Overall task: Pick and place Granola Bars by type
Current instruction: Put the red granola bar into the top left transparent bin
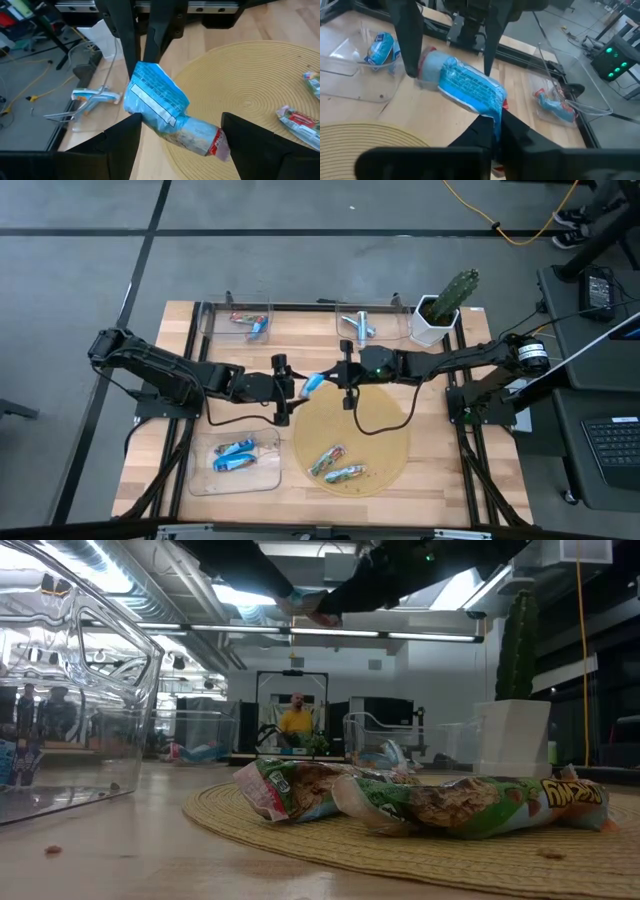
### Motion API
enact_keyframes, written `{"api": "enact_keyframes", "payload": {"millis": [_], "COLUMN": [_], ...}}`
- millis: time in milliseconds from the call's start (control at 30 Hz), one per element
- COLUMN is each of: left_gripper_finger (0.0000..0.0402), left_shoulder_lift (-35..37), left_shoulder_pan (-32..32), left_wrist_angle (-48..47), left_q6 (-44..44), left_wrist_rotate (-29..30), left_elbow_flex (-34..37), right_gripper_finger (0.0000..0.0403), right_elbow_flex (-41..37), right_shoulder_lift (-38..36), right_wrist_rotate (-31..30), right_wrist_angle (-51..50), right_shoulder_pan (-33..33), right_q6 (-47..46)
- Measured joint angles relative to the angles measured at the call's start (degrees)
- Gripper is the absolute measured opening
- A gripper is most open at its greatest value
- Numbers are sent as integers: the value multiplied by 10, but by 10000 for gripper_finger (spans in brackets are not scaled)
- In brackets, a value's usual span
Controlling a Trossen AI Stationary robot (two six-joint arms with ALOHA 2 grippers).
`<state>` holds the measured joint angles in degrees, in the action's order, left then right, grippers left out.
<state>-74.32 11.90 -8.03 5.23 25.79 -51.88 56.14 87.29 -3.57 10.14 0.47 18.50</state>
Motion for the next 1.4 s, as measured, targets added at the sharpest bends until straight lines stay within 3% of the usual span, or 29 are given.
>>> {"api": "enact_keyframes", "payload": {"millis": [233,667,900,1233,1400], "left_gripper_finger": [243,80,18,3,2], "left_shoulder_lift": [0,0,1,1,1], "left_shoulder_pan": [0,-1,-1,-1,0], "left_wrist_angle": [0,-18,-23,-37,-57], "left_q6": [-4,-10,-10,-1,-4], "left_wrist_rotate": [3,11,11,3,13], "left_elbow_flex": [0,0,0,0,0], "right_gripper_finger": [17,25,18,49,50], "right_elbow_flex": [0,0,0,0,0], "right_shoulder_lift": [0,0,0,0,0], "right_wrist_rotate": [2,6,6,7,45], "right_wrist_angle": [14,18,20,21,16], "right_shoulder_pan": [0,1,1,1,1], "right_q6": [0,2,2,2,33]}}
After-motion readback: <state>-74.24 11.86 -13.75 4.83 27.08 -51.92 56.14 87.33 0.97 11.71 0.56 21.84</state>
